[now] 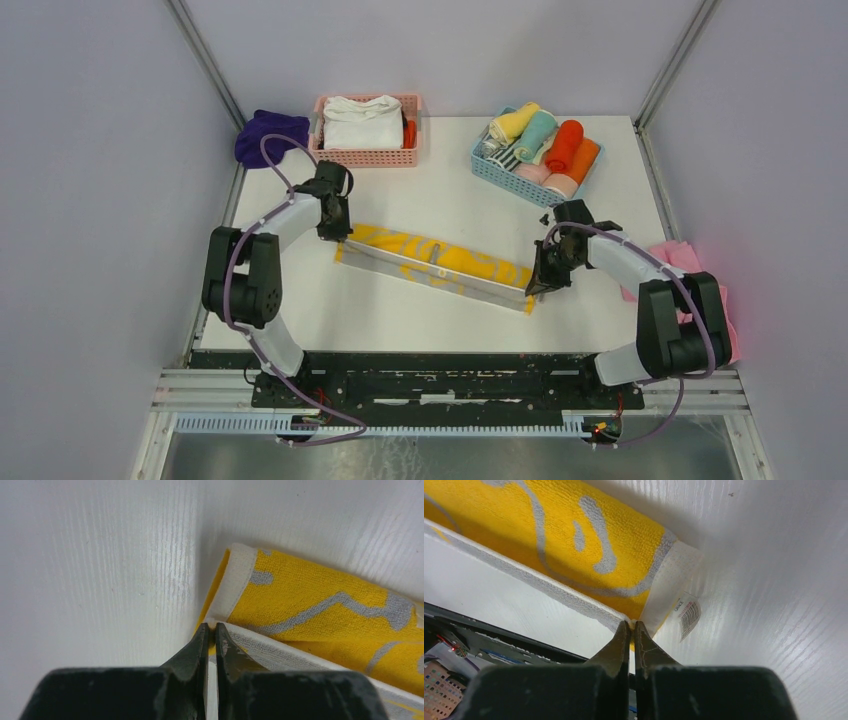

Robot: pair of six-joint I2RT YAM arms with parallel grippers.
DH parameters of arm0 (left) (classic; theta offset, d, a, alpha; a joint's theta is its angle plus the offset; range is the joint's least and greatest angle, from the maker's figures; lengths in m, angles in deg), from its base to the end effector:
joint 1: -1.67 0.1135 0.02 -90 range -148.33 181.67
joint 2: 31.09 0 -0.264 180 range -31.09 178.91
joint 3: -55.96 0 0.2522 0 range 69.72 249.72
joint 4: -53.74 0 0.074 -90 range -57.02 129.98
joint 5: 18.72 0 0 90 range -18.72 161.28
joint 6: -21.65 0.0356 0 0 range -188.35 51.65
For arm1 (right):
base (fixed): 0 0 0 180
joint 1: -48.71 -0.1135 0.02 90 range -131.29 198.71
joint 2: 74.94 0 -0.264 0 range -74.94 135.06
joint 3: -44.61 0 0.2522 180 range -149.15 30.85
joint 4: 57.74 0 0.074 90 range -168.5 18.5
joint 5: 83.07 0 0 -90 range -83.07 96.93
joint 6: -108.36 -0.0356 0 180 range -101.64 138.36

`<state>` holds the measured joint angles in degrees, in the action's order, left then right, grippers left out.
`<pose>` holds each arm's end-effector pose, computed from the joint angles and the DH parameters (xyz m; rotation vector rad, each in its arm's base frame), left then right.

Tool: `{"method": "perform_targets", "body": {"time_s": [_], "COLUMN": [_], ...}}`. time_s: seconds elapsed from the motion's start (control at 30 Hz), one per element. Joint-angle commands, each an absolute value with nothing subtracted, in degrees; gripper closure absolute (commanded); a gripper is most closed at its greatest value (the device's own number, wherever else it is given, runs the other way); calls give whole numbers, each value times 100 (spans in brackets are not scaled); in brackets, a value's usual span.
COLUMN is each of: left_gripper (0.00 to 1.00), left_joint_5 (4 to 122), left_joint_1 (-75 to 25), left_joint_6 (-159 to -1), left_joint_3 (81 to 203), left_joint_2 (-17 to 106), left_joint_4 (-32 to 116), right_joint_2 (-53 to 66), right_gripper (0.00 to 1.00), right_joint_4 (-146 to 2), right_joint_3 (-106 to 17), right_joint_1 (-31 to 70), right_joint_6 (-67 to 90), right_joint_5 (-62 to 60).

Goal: Roll the towels
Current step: Fold the towel at the center of the board.

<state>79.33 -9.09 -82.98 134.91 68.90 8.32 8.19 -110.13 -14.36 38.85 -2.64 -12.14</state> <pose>0.3397 -0.0595 0.1828 -0.1312 2.7072 0.0619 0.2380 0.0532 0.1677 0.2283 2.9429 0.5704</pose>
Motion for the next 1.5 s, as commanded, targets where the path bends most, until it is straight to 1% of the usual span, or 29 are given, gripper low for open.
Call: {"method": "perform_targets", "body": {"time_s": [0.0, 0.23, 0.43, 0.53, 0.63, 0.8, 0.87, 0.9, 1.03, 1.17, 1.37, 1.47], "left_gripper": [95, 95, 91, 84, 75, 61, 57, 56, 54, 53, 54, 55], "left_joint_5": [8090, 7948, 7829, 7738, 7714, 7883, 7951, 7957, 7859, 7563, 6977, 7132], "left_joint_1": [-854, -863, -873, -888, -917, -919, -918, -920, -918, -914, -922, -916], "left_joint_6": [-8578, -8617, -8672, -8676, -8706, -8830, -8899, -8915, -8917, -8951, -9114, -9080], "left_joint_3": [13624, 13368, 12978, 12904, 12825, 12680, 12637, 12606, 12645, 12885, 12979, 13061], "left_joint_2": [6394, 6172, 6374, 6408, 6261, 5621, 5297, 5127, 4663, 4625, 4984, 5271], "left_joint_4": [863, 858, 927, 895, 836, 626, 548, 536, 499, 395, 687, 708], "right_joint_2": [492, 99, 256, 399, 378, -351, -701, -796, -931, -967, -685, -408], "right_gripper": [95, 93, 90, 87, 80, 67, 62, 61, 58, 55, 54, 54], "right_joint_4": [-11148, -11401, -11109, -10950, -10991, -11384, -11515, -11589, -11729, -11673, -11069, -10894], "right_joint_3": [-1718, -1667, -1252, -1082, -1070, -1162, -1221, -1269, -1411, -1517, -1507, -1520], "right_joint_1": [3880, 3878, 3883, 3878, 3878, 3879, 3879, 3878, 3880, 3878, 3878, 3886], "right_joint_6": [-216, -216, -357, -396, -365, -328, -368, -375, -320, -266, -438, -477], "right_joint_5": [-1153, -1154, -1339, -1357, -1445, -1288, -1285, -1297, -1319, -1365, -1240, -1143]}}
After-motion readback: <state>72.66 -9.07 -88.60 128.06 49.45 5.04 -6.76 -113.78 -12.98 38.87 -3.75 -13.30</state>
